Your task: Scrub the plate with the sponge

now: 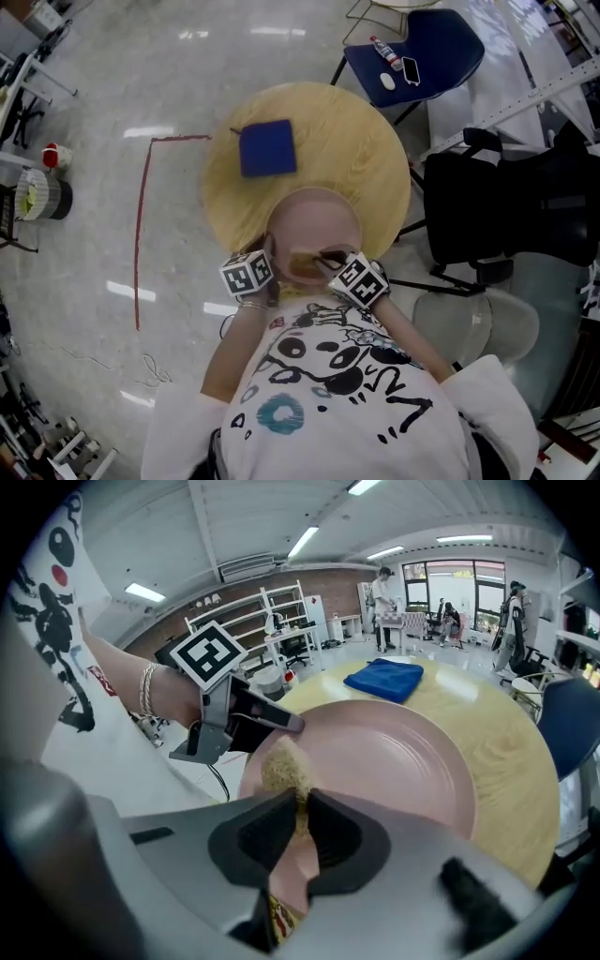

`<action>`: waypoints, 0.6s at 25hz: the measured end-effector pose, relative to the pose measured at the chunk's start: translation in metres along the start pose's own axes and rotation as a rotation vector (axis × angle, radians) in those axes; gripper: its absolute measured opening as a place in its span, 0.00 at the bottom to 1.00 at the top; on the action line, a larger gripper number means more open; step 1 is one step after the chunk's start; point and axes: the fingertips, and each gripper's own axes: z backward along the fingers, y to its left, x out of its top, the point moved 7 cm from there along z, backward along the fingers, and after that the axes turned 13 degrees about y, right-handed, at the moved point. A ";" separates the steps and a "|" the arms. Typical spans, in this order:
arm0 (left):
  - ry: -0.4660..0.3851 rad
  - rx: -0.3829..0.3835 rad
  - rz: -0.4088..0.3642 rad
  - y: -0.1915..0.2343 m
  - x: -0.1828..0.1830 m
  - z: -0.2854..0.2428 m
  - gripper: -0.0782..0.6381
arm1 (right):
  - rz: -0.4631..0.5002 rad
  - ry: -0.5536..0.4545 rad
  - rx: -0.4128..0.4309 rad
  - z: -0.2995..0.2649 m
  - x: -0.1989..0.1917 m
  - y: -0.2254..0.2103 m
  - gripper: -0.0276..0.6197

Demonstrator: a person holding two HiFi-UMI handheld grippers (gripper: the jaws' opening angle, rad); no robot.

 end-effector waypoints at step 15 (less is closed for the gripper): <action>0.058 -0.052 -0.103 0.002 0.001 -0.002 0.15 | -0.005 -0.040 -0.076 -0.023 0.046 -0.022 0.12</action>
